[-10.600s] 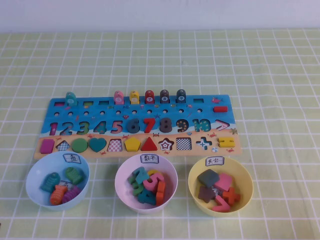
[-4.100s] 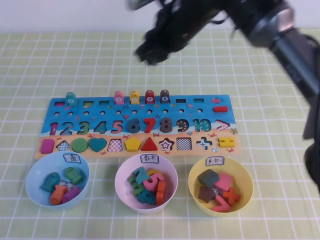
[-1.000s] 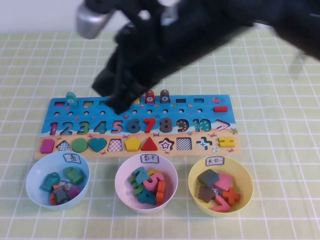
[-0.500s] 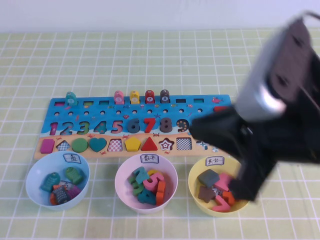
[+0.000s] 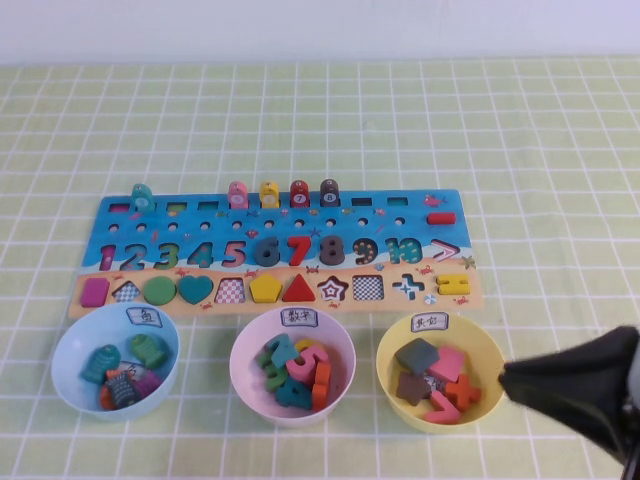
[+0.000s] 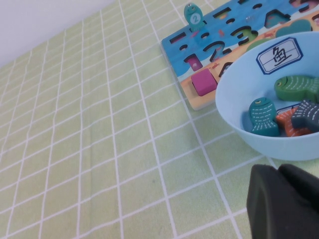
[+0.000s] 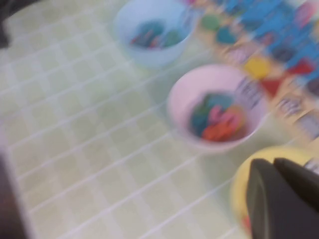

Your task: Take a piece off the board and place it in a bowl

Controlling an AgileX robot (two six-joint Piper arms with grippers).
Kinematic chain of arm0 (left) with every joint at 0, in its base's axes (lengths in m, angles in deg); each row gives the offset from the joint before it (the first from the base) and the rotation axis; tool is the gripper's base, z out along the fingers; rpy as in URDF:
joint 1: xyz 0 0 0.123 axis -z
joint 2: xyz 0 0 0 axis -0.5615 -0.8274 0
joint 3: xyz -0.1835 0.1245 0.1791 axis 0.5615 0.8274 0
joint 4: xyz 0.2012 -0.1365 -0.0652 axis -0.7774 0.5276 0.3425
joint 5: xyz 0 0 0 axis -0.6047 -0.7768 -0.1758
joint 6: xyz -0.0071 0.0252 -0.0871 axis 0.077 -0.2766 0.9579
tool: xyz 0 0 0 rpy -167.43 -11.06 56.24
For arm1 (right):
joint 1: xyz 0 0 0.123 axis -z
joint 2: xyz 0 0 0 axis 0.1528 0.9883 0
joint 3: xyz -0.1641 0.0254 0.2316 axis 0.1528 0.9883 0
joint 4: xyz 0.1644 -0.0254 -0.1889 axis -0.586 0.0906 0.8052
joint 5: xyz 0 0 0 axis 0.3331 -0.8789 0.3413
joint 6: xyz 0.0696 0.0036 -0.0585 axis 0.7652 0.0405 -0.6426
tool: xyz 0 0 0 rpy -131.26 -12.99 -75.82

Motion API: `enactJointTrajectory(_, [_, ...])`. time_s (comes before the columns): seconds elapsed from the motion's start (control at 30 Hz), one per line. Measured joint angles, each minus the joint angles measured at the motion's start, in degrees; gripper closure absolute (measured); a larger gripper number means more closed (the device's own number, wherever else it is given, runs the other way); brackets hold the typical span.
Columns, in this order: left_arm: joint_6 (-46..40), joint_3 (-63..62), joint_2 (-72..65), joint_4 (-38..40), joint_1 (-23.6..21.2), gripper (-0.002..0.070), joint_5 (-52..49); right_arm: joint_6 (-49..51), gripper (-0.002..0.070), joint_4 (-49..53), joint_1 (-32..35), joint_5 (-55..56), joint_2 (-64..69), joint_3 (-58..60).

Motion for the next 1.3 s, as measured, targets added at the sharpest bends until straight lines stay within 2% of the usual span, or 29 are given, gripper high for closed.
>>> enactJointTrajectory(0.43, [0.0, 0.0, 0.0, 0.0, 0.0, 0.068, 0.0, -1.1, 0.0692, 2.1, 0.18, 36.03, -10.76, 22.27])
enactJointTrajectory(0.6, [0.0, 0.0, 0.0, 0.0, 0.0, 0.068, 0.0, -1.19, 0.0692, 2.1, 6.62, 45.53, -18.42, 31.98])
enactJointTrajectory(0.77, [0.0, 0.0, 0.0, 0.0, 0.0, 0.068, 0.0, -1.19, 0.0692, 2.1, 18.65, 42.93, -27.33, 36.11])
enactJointTrajectory(1.03, [0.0, 0.0, 0.0, 0.0, 0.0, 0.0679, 0.0, -1.24, 0.0692, 2.1, 38.21, 29.25, -45.8, 37.24])
enactJointTrajectory(1.17, [0.0, 0.0, 0.0, 0.0, 0.0, 0.068, 0.0, -1.24, 0.0692, 1.19, 44.67, 23.98, -47.48, 37.62])
enactJointTrajectory(1.3, [0.0, 0.0, 0.0, 0.0, 0.0, 0.068, 0.0, -1.24, 0.0692, 0.14, 46.86, 23.06, -47.57, 39.63])
